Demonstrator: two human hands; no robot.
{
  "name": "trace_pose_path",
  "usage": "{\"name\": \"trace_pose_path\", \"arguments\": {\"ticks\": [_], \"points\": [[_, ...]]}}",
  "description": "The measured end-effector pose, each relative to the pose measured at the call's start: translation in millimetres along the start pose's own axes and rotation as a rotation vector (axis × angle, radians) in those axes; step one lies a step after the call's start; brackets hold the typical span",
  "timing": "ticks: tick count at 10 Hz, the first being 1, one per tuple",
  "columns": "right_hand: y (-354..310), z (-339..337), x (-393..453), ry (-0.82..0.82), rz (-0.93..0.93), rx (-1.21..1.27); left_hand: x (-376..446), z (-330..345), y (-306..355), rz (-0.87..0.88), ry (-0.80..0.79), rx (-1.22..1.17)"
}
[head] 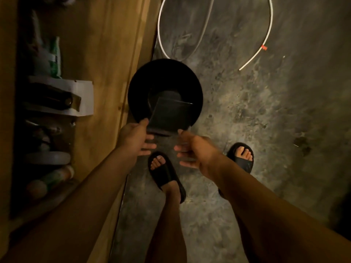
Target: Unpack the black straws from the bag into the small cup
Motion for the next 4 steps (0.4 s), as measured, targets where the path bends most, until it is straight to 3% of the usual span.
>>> {"name": "trace_pose_path", "arguments": {"ticks": [1, 3, 4], "points": [[-9, -1, -20, 0.028, -0.023, -0.049, -19, -13, -1, 0.044, 0.102, 0.076], [-43, -14, -113, 0.088, -0.117, -0.149, -110, -30, -4, 0.255, 0.02, 0.216], [-65, -12, -206, 0.085, -0.208, -0.232, -195, -48, 0, 0.361, 0.013, 0.191]]}}
Point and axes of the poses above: each hand's wrist, its own x-axis towards the middle knuckle, its own z-axis out of the palm, y = z × x, the point moved 4 cm from there along x, towards the middle knuckle, and after that the axes turned 7 degrees about -z, right-handed, at the moved point
